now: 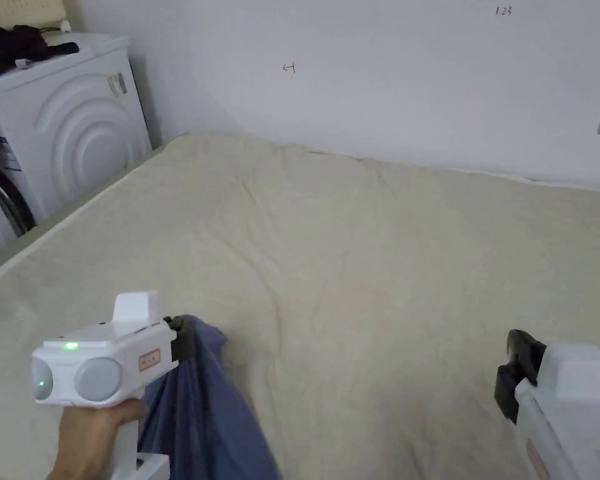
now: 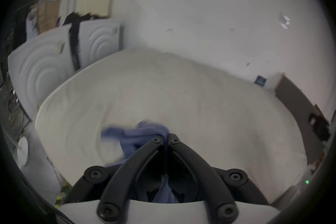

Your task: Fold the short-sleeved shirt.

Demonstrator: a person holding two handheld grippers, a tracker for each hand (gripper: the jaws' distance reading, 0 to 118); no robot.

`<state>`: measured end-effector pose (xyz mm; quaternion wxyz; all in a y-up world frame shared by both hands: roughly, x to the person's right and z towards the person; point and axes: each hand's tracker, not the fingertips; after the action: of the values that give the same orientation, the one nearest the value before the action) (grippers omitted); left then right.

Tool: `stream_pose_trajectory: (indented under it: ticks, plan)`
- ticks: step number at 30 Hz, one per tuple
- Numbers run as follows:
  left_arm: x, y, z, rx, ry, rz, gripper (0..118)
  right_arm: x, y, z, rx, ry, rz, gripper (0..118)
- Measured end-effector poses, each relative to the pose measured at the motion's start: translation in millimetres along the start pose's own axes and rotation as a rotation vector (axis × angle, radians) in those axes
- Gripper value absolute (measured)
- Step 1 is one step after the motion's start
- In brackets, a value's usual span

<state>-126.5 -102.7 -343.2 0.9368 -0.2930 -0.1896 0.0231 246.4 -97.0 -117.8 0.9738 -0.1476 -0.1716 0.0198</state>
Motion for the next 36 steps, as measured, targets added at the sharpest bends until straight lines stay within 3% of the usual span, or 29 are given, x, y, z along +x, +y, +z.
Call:
stream_pose_trajectory:
  ticks: [9,16,25,28,34,36]
  plan:
    - [148,102,51,0.216,-0.301,-0.145,4,57,4,51,0.063,-0.106,-0.042,1]
    - [259,115,52,0.242,-0.457,-0.283,4,99,2,81,0.083,-0.199,-0.046,1]
    - [342,31,-8,-0.015,-0.638,-0.351,4,141,-11,98,0.061,-0.301,-0.063,1]
    - [351,-6,-33,-0.182,-0.679,-0.301,4,148,-17,97,0.044,-0.317,-0.068,1]
    - [352,-93,-87,-0.411,-0.604,-0.347,4,153,-27,88,0.012,-0.320,-0.079,1]
    - [350,-118,-104,-0.465,-0.546,-0.421,4,152,-29,85,0.002,-0.315,-0.079,1]
